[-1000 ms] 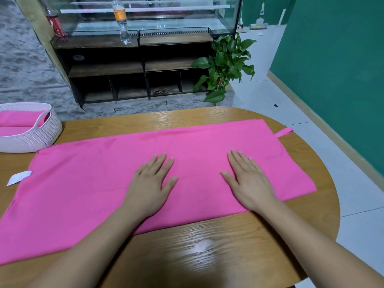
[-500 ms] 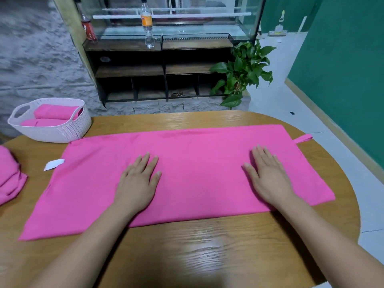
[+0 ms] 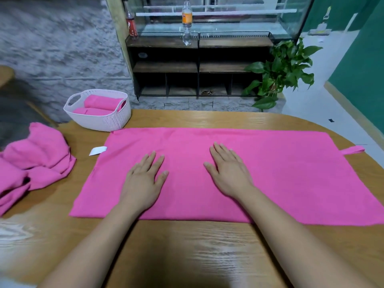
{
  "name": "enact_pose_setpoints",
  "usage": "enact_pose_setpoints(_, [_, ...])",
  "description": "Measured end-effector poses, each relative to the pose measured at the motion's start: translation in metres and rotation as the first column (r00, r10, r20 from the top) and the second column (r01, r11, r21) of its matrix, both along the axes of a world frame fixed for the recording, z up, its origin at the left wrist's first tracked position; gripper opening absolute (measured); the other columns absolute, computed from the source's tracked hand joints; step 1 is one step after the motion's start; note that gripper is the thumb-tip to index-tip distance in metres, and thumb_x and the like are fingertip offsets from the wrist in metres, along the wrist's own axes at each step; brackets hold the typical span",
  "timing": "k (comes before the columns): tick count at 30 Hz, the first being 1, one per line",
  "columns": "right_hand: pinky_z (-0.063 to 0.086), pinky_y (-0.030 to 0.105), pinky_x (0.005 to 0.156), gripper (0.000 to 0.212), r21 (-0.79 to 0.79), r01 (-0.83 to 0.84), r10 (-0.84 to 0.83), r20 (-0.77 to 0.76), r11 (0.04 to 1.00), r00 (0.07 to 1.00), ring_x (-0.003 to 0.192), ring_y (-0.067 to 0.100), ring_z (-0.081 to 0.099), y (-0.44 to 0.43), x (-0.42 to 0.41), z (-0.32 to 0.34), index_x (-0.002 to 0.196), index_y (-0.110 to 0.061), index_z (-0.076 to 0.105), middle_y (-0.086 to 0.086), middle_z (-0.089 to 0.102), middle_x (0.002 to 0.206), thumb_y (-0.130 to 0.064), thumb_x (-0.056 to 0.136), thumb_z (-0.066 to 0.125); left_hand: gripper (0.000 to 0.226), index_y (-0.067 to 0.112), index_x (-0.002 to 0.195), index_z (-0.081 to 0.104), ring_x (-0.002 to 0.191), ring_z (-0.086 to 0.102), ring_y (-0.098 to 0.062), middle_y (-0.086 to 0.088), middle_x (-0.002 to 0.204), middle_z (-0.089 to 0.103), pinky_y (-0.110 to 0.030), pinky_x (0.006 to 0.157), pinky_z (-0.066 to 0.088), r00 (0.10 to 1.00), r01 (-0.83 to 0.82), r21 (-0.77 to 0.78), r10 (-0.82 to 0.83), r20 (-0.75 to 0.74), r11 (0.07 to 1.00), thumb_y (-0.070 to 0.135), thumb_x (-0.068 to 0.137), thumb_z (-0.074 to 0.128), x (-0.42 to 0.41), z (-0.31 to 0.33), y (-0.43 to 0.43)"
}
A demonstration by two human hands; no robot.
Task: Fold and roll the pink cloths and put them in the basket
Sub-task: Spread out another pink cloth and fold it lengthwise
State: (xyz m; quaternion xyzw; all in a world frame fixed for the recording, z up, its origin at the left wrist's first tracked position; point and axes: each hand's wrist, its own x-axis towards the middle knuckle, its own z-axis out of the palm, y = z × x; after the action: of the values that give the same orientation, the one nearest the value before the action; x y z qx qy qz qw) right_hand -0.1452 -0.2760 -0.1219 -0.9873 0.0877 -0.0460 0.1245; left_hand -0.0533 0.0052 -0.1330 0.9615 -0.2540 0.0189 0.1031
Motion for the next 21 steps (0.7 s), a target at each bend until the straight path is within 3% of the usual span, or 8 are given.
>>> enact_pose_setpoints(10, [0.001, 0.035, 0.132, 0.073, 0.002, 0.042, -0.042, 0.009, 0.999, 0.999, 0.163, 0.014, 0.002, -0.004, 0.001, -0.006, 0.169, -0.02, 0.017, -0.001, 0.008, 0.176, -0.062, 0.109, 0.024, 0.08, 0.029, 0.165, 0.032, 0.161, 0.017, -0.017, 0.003, 0.173, 0.022, -0.045, 0.129, 0.022, 0.978, -0.208, -0.028, 0.209, 0.006, 0.978, 0.072, 0.099, 0.018, 0.032, 0.004, 0.087])
enact_pose_setpoints(13, [0.001, 0.035, 0.132, 0.074, 0.005, 0.05, -0.05, 0.009, 0.999, 0.999, 0.163, 0.014, 0.002, -0.004, 0.001, -0.006, 0.169, -0.02, 0.017, 0.0, 0.007, 0.177, -0.063, 0.109, 0.023, 0.068, 0.018, 0.162, 0.038, 0.16, 0.021, -0.024, -0.005, 0.172, 0.026, -0.049, 0.127, 0.026, 0.968, -0.252, -0.044, 0.251, -0.014, 0.967, 0.059, 0.107, 0.035, 0.043, 0.004, 0.079])
enact_pose_setpoints(17, [0.0, 0.034, 0.132, 0.075, 0.011, 0.049, -0.049, 0.024, 0.999, 0.998, 0.163, 0.014, 0.001, -0.005, -0.004, -0.008, 0.169, -0.019, 0.014, 0.0, 0.006, 0.177, -0.063, 0.109, 0.023, 0.058, 0.014, 0.157, 0.046, 0.157, 0.028, -0.03, -0.01, 0.17, 0.032, -0.052, 0.123, 0.032, 0.993, -0.113, -0.108, 0.116, 0.026, 0.988, 0.042, 0.106, 0.055, 0.037, 0.009, 0.024])
enact_pose_setpoints(21, [0.002, 0.035, 0.132, 0.075, 0.032, 0.064, -0.065, 0.058, 0.997, 0.996, 0.163, 0.015, 0.003, -0.008, -0.02, -0.01, 0.169, -0.016, 0.014, 0.001, 0.008, 0.177, -0.06, 0.109, 0.026, 0.056, 0.018, 0.157, 0.047, 0.158, 0.027, -0.027, -0.009, 0.169, 0.034, -0.048, 0.126, 0.028, 0.995, 0.1, -0.145, -0.096, 0.037, 0.984, 0.041, 0.106, 0.054, 0.012, 0.014, -0.06])
